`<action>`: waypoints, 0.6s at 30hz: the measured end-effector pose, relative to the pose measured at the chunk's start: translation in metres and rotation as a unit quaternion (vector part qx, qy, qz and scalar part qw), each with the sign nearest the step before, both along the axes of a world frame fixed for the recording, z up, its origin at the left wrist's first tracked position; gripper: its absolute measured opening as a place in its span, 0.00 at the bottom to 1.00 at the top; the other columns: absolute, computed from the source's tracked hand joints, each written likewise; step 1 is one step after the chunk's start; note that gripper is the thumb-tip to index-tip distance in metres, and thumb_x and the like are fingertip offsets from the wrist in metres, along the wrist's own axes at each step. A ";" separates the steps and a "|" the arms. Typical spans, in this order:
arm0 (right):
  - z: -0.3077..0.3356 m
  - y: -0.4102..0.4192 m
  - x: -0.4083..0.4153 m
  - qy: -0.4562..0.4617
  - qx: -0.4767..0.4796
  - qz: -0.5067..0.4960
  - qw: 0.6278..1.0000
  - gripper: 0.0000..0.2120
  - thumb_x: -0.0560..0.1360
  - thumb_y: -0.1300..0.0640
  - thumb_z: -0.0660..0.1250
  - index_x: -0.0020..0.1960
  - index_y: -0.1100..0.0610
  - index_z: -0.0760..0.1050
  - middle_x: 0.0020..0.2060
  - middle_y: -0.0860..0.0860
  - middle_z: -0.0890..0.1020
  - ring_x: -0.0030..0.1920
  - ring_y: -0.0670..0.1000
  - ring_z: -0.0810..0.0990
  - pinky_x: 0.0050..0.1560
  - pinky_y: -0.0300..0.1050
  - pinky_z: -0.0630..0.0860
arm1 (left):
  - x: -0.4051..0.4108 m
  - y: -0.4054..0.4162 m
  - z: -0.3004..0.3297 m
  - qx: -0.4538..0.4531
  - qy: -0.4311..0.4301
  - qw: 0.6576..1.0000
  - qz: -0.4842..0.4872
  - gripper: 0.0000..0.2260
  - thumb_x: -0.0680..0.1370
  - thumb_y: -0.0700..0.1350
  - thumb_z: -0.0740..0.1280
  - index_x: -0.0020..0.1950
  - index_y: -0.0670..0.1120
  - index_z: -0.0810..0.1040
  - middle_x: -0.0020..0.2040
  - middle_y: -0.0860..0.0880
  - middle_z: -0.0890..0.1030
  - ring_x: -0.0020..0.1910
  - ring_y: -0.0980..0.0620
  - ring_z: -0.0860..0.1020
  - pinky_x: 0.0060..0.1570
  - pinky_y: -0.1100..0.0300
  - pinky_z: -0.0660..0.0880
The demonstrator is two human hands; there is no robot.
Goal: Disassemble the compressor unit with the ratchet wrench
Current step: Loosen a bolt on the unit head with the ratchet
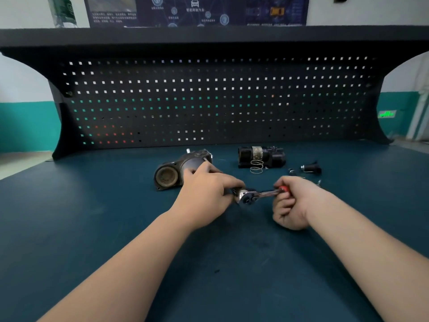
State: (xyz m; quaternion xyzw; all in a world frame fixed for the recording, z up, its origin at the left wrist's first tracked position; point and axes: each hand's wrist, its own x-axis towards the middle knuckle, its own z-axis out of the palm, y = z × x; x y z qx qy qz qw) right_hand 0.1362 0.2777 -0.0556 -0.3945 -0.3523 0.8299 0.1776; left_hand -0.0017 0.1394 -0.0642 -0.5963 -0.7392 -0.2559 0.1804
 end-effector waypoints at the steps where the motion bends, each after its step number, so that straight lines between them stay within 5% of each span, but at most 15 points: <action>1: 0.001 0.001 0.000 0.008 0.022 -0.018 1.000 0.15 0.70 0.56 0.62 0.28 0.52 0.60 0.17 0.44 0.60 0.15 0.44 0.55 0.18 0.32 0.52 | 0.000 -0.001 0.000 -0.008 0.008 1.000 0.000 0.12 0.75 0.50 0.67 0.56 0.64 0.77 0.52 0.69 0.78 0.53 0.57 0.63 0.51 0.52 0.58; 3: 0.009 0.002 -0.002 0.064 0.133 -0.079 0.986 0.16 0.73 0.56 0.64 0.29 0.53 0.61 0.18 0.45 0.58 0.16 0.44 0.54 0.19 0.32 0.51 | 0.000 -0.004 0.002 -0.027 0.031 0.999 -0.006 0.15 0.76 0.53 0.64 0.61 0.67 0.73 0.55 0.69 0.76 0.51 0.58 0.62 0.48 0.53 0.59; 6: 0.023 -0.011 -0.005 0.199 0.340 -0.108 0.913 0.19 0.75 0.56 0.67 0.28 0.53 0.67 0.18 0.48 0.60 0.17 0.46 0.55 0.22 0.36 0.54 | 0.000 -0.005 0.004 -0.030 0.029 0.999 -0.009 0.14 0.76 0.53 0.64 0.60 0.67 0.74 0.56 0.69 0.76 0.52 0.57 0.63 0.49 0.53 0.59; 9: 0.025 -0.021 -0.006 0.212 0.390 -0.115 0.889 0.17 0.74 0.53 0.70 0.31 0.54 0.67 0.19 0.48 0.61 0.18 0.46 0.56 0.21 0.36 0.57 | 0.001 -0.002 0.002 -0.008 0.011 1.000 -0.004 0.11 0.75 0.49 0.67 0.54 0.63 0.79 0.53 0.69 0.78 0.53 0.56 0.65 0.50 0.52 0.59; 11: 0.021 -0.013 -0.005 0.125 0.320 -0.147 0.928 0.14 0.74 0.53 0.68 0.34 0.55 0.68 0.18 0.47 0.62 0.17 0.45 0.57 0.20 0.34 0.55 | 0.001 0.000 0.001 0.009 0.006 1.000 0.000 0.11 0.74 0.49 0.68 0.53 0.63 0.80 0.51 0.68 0.79 0.52 0.56 0.65 0.50 0.53 0.58; 13: 0.010 -0.003 -0.003 0.046 0.119 -0.107 0.986 0.12 0.74 0.54 0.65 0.33 0.53 0.66 0.17 0.45 0.61 0.15 0.44 0.56 0.20 0.32 0.54 | 0.002 0.002 -0.001 0.027 0.002 1.000 0.008 0.11 0.73 0.48 0.69 0.53 0.62 0.80 0.50 0.66 0.80 0.52 0.57 0.65 0.50 0.53 0.57; 15: 0.000 -0.003 -0.002 0.040 -0.028 -0.052 0.997 0.13 0.72 0.56 0.63 0.31 0.51 0.63 0.16 0.45 0.60 0.14 0.44 0.57 0.21 0.31 0.54 | 0.002 0.003 -0.002 0.032 0.005 0.999 0.015 0.12 0.73 0.47 0.69 0.52 0.61 0.80 0.49 0.65 0.81 0.51 0.57 0.65 0.51 0.53 0.58; 18: 0.001 -0.002 -0.005 0.068 0.018 -0.078 0.994 0.13 0.72 0.56 0.64 0.31 0.52 0.63 0.17 0.44 0.58 0.15 0.44 0.54 0.21 0.31 0.53 | 0.000 0.001 -0.001 0.012 0.020 1.000 0.010 0.12 0.73 0.50 0.68 0.55 0.64 0.78 0.51 0.68 0.79 0.51 0.59 0.63 0.51 0.53 0.59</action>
